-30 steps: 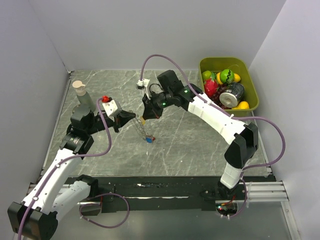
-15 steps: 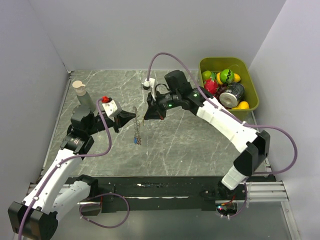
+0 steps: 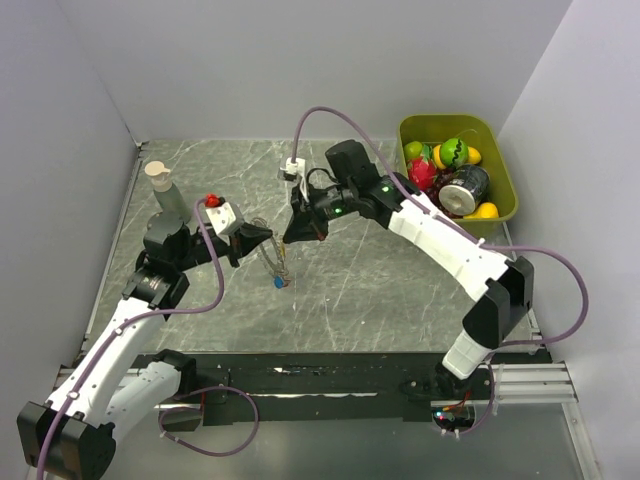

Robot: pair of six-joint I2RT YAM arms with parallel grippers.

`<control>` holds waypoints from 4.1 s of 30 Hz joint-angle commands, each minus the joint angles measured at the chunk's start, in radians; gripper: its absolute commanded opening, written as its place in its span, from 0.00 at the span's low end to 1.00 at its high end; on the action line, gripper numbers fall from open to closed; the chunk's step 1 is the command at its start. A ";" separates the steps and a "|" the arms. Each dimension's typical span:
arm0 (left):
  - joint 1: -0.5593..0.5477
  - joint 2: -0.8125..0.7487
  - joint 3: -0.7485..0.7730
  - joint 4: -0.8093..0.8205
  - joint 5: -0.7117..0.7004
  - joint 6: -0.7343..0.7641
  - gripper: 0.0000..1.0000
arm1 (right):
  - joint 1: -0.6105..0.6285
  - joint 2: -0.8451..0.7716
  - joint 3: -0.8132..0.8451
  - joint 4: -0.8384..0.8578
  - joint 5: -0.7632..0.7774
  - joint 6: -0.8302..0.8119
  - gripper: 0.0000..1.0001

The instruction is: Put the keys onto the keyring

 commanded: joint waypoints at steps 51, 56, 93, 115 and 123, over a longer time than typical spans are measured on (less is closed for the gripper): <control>-0.009 -0.018 -0.001 0.097 0.064 -0.006 0.01 | -0.040 0.123 0.023 -0.017 -0.122 -0.031 0.00; -0.011 -0.018 0.001 0.097 0.064 -0.006 0.01 | -0.043 0.114 0.014 -0.003 -0.127 -0.025 0.00; -0.063 0.064 -0.088 0.239 0.054 -0.090 0.01 | -0.163 0.111 -0.356 0.178 0.107 0.118 0.42; -0.107 0.061 -0.050 0.230 0.127 -0.076 0.01 | -0.126 -0.230 -0.379 0.503 -0.245 0.135 0.72; -0.123 0.057 -0.033 0.230 0.153 -0.079 0.01 | -0.120 -0.178 -0.374 0.503 -0.286 0.136 0.61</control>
